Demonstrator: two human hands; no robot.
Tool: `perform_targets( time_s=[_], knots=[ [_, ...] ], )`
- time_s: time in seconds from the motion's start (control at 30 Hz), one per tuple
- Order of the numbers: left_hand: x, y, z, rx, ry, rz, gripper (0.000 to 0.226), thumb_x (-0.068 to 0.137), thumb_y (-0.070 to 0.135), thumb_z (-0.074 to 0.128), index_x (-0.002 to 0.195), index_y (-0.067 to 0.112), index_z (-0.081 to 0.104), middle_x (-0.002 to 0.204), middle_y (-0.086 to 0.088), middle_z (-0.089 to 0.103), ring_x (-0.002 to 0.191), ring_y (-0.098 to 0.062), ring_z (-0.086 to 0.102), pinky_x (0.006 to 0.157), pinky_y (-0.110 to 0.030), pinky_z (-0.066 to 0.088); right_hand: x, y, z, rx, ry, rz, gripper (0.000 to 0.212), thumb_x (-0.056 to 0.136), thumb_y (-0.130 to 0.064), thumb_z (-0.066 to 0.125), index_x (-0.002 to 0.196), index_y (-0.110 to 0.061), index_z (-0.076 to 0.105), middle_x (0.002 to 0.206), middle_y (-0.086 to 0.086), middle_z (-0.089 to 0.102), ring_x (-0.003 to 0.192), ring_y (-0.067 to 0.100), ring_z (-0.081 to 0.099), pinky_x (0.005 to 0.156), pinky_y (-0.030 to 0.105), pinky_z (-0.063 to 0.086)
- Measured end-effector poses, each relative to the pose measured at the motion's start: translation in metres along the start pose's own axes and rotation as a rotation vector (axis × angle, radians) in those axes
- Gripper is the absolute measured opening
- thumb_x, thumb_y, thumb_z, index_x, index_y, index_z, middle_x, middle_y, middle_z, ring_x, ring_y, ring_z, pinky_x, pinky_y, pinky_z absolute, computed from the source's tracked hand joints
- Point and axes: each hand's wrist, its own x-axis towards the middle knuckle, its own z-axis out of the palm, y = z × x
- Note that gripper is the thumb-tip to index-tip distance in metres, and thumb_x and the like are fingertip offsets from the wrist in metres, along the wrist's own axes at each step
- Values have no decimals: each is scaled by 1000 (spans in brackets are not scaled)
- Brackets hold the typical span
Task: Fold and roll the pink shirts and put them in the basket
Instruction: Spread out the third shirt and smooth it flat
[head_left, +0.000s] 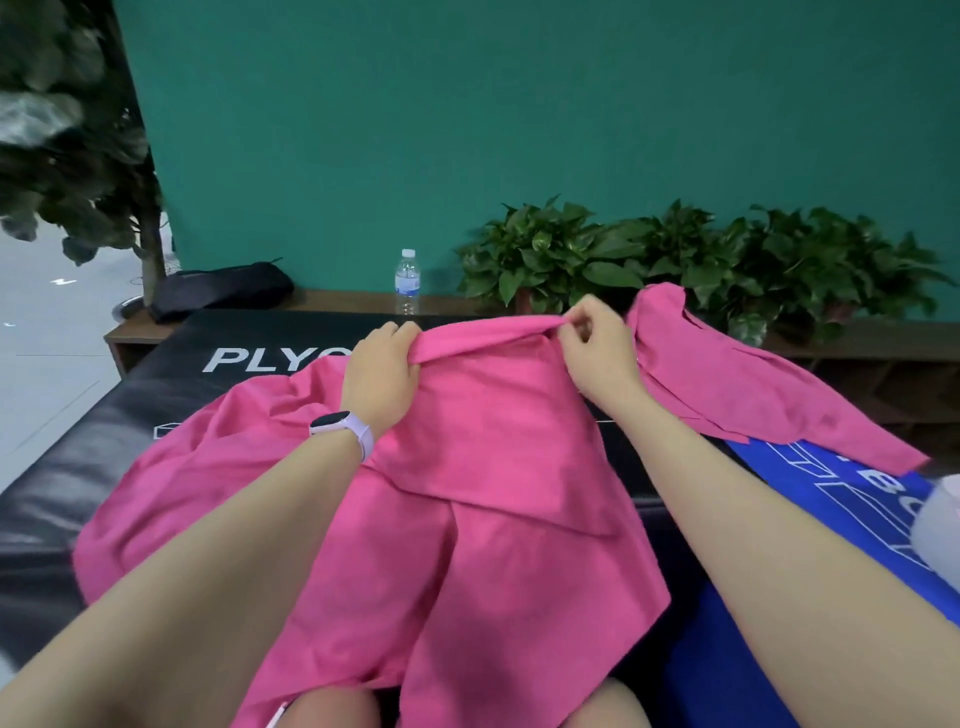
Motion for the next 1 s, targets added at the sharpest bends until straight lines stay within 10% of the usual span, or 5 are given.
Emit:
perform_targets(
  time_s=[0.2, 0.4, 0.53, 0.83, 1.0],
  knots=[
    [5, 4, 3, 65, 124, -58, 19, 79, -1, 53, 97, 5, 57, 92, -14, 54, 81, -37, 49, 71, -43, 35, 27, -25, -1, 54, 32, -152, 13, 100, -18, 49, 88, -16, 53, 65, -9, 50, 59, 5, 42, 58, 23, 33],
    [28, -27, -7, 81, 187, -204, 32, 76, -5, 48, 103, 5, 62, 93, -18, 59, 87, -42, 55, 75, -46, 39, 47, -4, -20, -312, -680, 127, 52, 81, -71, 67, 67, -21, 69, 58, -10, 61, 49, 7, 51, 56, 28, 42],
    [33, -29, 10, 95, 146, -249, 33, 79, -3, 48, 106, 7, 63, 93, -17, 59, 86, -41, 54, 75, -46, 40, 60, 22, -21, -362, -950, 293, 27, 86, -50, 75, 76, -25, 78, 74, -8, 74, 68, 13, 69, 67, 26, 55],
    [34, -41, 71, 6, 3, -295, 35, 81, -2, 47, 106, 11, 66, 94, -15, 63, 89, -40, 58, 75, -45, 45, 71, 100, 5, -590, -114, 14, 19, 94, -29, 65, 81, -16, 58, 75, 7, 58, 74, 29, 51, 65, 37, 41],
    [40, -72, 88, -25, -34, -427, 24, 91, 5, 45, 100, 11, 66, 96, -17, 66, 93, -42, 61, 79, -46, 48, 65, 113, 8, -511, -813, 443, 41, 86, -51, 75, 66, -16, 67, 60, -3, 53, 54, 14, 52, 52, 26, 38]
  ],
)
